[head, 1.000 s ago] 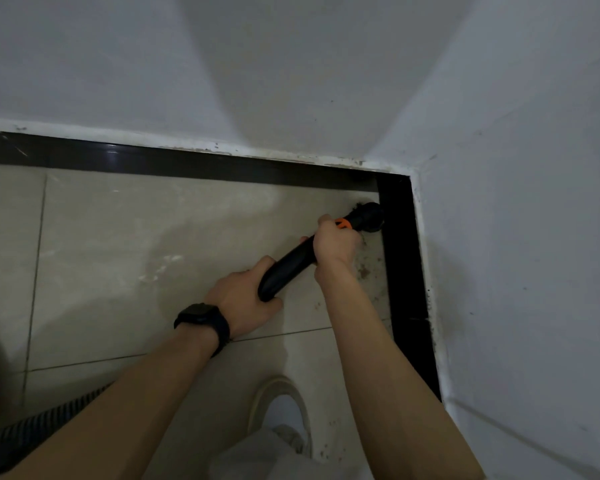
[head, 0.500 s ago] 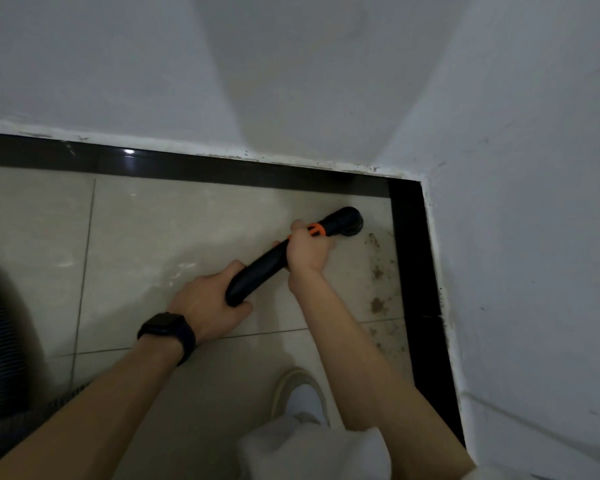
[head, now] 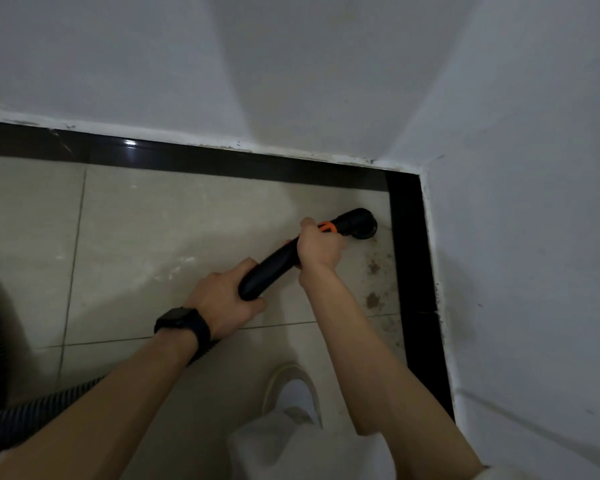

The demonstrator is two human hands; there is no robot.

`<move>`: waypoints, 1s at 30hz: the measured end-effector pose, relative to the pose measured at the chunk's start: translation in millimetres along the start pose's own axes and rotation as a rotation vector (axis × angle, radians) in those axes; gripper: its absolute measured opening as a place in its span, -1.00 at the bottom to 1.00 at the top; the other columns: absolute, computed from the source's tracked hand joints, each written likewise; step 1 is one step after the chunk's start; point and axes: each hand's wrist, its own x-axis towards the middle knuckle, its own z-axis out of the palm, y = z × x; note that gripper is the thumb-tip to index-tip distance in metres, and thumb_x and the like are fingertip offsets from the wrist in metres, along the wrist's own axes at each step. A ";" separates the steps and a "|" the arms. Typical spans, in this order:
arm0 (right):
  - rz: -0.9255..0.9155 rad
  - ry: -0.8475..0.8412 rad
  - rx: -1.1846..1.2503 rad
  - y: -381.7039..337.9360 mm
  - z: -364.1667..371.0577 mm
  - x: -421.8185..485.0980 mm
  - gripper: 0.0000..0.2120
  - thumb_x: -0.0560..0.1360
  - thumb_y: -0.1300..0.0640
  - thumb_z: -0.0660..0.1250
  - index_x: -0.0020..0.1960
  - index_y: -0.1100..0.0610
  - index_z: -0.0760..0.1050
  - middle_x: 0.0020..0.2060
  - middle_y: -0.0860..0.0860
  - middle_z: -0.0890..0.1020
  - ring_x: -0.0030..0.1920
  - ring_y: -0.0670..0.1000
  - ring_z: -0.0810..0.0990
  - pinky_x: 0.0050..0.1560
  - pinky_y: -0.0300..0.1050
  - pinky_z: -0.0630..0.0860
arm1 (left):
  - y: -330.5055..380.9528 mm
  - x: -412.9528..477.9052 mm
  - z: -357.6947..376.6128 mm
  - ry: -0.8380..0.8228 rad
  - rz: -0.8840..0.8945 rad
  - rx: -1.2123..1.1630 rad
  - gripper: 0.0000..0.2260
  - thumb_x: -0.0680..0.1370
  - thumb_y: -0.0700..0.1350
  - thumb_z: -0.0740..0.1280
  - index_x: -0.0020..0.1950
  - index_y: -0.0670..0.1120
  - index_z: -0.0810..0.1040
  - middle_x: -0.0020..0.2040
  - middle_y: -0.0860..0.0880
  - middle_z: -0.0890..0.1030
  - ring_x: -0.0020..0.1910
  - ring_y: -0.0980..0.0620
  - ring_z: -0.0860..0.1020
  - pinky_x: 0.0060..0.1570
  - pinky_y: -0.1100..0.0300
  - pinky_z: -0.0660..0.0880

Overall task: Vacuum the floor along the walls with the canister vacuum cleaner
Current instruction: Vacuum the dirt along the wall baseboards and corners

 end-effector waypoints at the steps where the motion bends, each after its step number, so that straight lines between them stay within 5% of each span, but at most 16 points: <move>1: -0.005 0.003 -0.008 -2.3 -3.4 1.3 -0.43 0.55 0.04 0.40 0.39 0.23 0.20 0.02 0.14 0.55 0.01 0.20 0.66 0.08 0.20 0.67 | 3.6 2.9 4.4 -0.002 -0.001 -0.010 -0.72 0.33 0.16 0.28 -0.01 0.17 0.35 -0.24 0.04 0.57 -0.27 0.00 0.56 -0.21 0.11 0.54; 11: -0.029 0.053 0.015 -4.0 -23.9 50.4 -0.26 0.25 -0.11 0.38 0.33 0.23 0.40 0.07 0.21 0.64 -0.04 0.22 0.70 -0.02 0.19 0.70 | 37.2 31.7 35.1 -0.013 0.034 0.005 -0.79 0.48 0.03 0.38 0.00 0.09 0.36 -0.25 0.04 0.55 -0.30 0.04 0.53 -0.31 0.15 0.45; 15: -0.053 0.046 0.006 -12.3 -22.7 35.2 -0.38 0.38 -0.03 0.41 0.34 0.27 0.41 0.03 0.19 0.65 -0.06 0.19 0.69 -0.02 0.16 0.70 | 34.8 31.6 30.5 -0.017 0.021 -0.010 -0.79 0.49 0.00 0.39 0.01 0.05 0.38 -0.26 0.03 0.54 -0.32 0.06 0.51 -0.39 0.18 0.34; 19: -0.034 0.021 0.031 -12.6 -15.3 15.3 -0.45 0.54 0.05 0.40 0.39 0.26 0.27 0.11 0.17 0.59 0.03 0.16 0.64 0.10 0.15 0.66 | 22.0 22.6 12.2 -0.029 0.019 0.013 -0.79 0.49 -0.01 0.39 0.01 0.09 0.38 -0.24 0.02 0.56 -0.29 0.03 0.54 -0.34 0.18 0.42; 24: -0.034 -0.043 0.048 3.2 11.6 -15.2 -0.37 0.59 0.06 0.37 0.50 0.26 0.16 0.08 0.11 0.52 0.02 0.11 0.58 0.03 -0.02 0.60 | -10.3 -2.5 -18.0 -0.005 0.012 0.046 -0.78 0.49 -0.05 0.40 -0.08 0.14 0.35 -0.27 0.02 0.56 -0.31 0.06 0.53 -0.38 0.20 0.35; 30: 0.034 -0.101 0.126 17.7 38.7 -47.6 -0.36 0.54 0.04 0.39 0.46 0.22 0.16 0.05 0.13 0.60 -0.05 0.18 0.70 0.05 0.10 0.68 | -35.3 -25.0 -42.8 0.047 0.008 0.106 -0.76 0.45 0.04 0.42 0.03 0.15 0.41 -0.26 0.09 0.57 -0.31 0.14 0.52 -0.35 0.21 0.37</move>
